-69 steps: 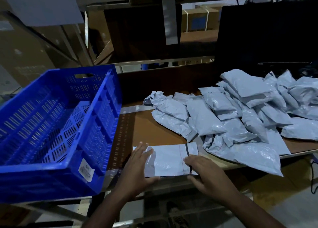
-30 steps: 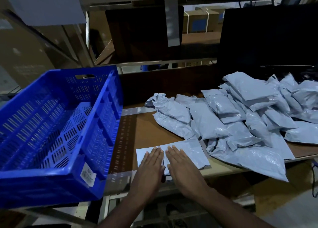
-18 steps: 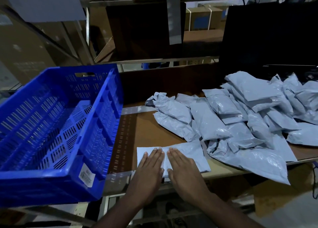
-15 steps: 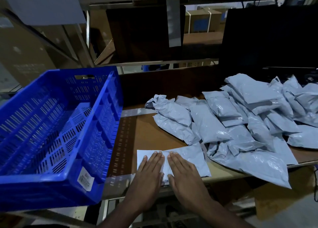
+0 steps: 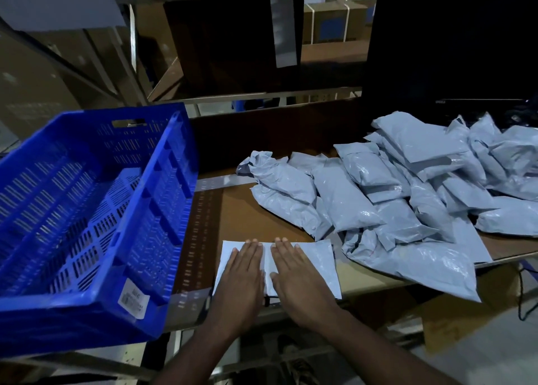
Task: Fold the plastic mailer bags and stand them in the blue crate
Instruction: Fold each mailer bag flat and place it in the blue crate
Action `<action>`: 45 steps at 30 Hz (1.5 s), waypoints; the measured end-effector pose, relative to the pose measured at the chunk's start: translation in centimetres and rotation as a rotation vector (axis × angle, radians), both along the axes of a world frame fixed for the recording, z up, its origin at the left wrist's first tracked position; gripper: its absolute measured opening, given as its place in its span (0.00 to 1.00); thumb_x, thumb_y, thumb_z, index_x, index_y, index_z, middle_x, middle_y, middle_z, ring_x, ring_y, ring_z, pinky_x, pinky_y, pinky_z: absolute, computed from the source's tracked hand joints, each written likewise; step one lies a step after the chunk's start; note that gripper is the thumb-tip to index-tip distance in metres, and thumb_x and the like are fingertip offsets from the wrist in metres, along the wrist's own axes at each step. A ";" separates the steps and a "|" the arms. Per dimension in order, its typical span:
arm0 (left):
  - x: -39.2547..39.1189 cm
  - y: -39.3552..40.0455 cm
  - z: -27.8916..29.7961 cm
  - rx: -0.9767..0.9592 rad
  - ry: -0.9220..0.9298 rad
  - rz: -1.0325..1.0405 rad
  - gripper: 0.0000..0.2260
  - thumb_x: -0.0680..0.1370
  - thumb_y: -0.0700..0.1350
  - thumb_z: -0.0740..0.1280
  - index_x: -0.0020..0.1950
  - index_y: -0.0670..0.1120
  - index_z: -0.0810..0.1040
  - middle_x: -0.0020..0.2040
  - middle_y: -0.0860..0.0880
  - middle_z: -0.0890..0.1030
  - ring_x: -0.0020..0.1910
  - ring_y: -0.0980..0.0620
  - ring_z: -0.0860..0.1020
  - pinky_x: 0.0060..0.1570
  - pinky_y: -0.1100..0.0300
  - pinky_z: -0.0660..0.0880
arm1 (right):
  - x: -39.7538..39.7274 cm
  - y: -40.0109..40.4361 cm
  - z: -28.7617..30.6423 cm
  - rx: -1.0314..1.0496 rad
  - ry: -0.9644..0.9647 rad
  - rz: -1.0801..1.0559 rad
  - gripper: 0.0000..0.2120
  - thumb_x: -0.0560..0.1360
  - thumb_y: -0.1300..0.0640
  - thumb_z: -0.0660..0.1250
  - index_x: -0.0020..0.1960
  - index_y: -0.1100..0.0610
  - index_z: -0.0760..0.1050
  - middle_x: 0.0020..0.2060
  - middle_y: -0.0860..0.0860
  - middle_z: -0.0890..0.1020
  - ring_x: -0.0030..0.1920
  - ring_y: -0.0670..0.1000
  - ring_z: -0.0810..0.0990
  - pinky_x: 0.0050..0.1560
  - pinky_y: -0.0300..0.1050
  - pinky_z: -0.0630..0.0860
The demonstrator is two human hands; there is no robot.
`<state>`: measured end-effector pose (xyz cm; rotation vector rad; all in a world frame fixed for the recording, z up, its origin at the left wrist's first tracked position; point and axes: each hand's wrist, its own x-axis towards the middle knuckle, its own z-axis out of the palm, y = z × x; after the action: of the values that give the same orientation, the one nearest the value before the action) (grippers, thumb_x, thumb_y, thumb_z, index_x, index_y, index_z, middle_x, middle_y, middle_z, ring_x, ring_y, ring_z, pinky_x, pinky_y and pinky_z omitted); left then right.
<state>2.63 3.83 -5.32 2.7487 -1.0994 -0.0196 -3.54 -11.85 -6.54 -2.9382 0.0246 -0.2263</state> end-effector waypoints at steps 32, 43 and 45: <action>-1.7 -1.7 0.1 -0.049 -0.001 0.006 0.26 0.82 0.49 0.48 0.76 0.42 0.70 0.76 0.45 0.70 0.76 0.51 0.67 0.75 0.53 0.56 | -2.0 -1.0 1.8 -0.037 0.063 -0.067 0.27 0.79 0.48 0.53 0.69 0.60 0.76 0.68 0.55 0.77 0.70 0.52 0.75 0.70 0.51 0.60; -1.4 -0.7 -0.1 -0.077 0.038 0.006 0.29 0.82 0.58 0.44 0.82 0.51 0.58 0.82 0.55 0.57 0.82 0.54 0.45 0.79 0.55 0.43 | -2.5 -2.4 0.9 0.065 0.111 -0.036 0.38 0.82 0.34 0.36 0.81 0.57 0.55 0.80 0.51 0.53 0.80 0.49 0.52 0.76 0.47 0.45; -1.4 -0.5 -0.1 -0.088 0.040 0.018 0.30 0.81 0.60 0.43 0.83 0.53 0.57 0.82 0.57 0.55 0.82 0.55 0.44 0.80 0.54 0.43 | -2.9 -2.9 0.8 0.101 0.104 -0.066 0.42 0.78 0.30 0.31 0.82 0.55 0.45 0.79 0.47 0.43 0.80 0.46 0.41 0.77 0.45 0.39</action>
<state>1.21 3.37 -5.38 2.6682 -1.0390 -0.0233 -6.44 -14.72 -5.74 -2.8479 0.1435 -0.0784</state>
